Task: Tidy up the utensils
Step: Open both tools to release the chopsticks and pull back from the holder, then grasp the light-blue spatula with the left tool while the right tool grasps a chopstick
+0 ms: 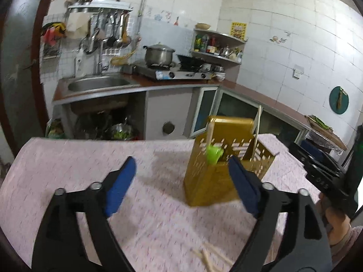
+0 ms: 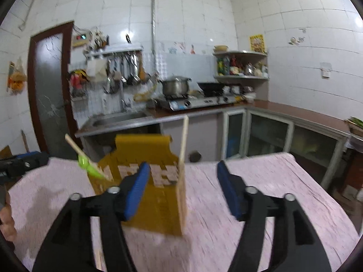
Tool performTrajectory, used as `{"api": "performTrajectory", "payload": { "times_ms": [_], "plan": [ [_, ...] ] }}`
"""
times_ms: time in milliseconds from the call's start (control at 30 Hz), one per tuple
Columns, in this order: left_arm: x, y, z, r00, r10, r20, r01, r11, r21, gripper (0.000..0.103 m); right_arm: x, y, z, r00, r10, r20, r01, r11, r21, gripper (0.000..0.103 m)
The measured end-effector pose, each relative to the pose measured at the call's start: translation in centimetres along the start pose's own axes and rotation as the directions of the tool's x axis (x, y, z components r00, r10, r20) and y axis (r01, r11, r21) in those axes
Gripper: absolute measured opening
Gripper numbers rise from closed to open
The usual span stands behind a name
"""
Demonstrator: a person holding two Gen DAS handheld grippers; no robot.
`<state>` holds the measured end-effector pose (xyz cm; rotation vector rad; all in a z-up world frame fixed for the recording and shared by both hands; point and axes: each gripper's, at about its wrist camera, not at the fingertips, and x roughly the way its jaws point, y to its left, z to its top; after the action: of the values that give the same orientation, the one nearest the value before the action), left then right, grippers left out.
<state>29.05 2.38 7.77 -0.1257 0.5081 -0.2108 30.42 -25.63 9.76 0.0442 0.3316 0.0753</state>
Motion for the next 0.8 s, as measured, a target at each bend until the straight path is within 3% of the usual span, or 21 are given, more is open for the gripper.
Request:
{"api": "performTrajectory", "payload": {
  "times_ms": [67, 167, 300, 433, 800],
  "plan": [
    [-1.0, 0.3, -1.0, 1.000, 0.015, -0.016, -0.015, 1.000, -0.004, 0.094, -1.8, 0.1, -1.0, 0.999, -0.043, -0.023, 0.042, 0.999, -0.026, 0.081],
    [-2.3, 0.2, -2.3, 0.999, 0.025, -0.046, -0.025, 1.000, 0.004, 0.098, -3.8, 0.5, -2.3, 0.993, -0.094, -0.066, 0.089, 0.994, -0.070, 0.088],
    [-3.4, -0.3, -4.2, 0.995, 0.028, -0.097, -0.029, 1.000, -0.001, 0.098, -5.6, 0.7, -4.3, 0.981, -0.113, -0.160, 0.103, 0.992, -0.069, 0.089],
    [-3.8, -0.6, -6.8, 0.987, 0.017, -0.159, -0.019, 1.000, -0.011, 0.098, -6.4, 0.0, -6.9, 0.959, -0.105, -0.264, 0.116, 0.993, 0.025, 0.089],
    [-2.4, -1.1, -11.4, 0.970, 0.027, -0.240, -0.033, 0.999, -0.020, 0.098, -6.7, 0.4, -12.5, 0.922, -0.152, -0.357, 0.191, 0.979, 0.076, 0.089]
  ]
}}
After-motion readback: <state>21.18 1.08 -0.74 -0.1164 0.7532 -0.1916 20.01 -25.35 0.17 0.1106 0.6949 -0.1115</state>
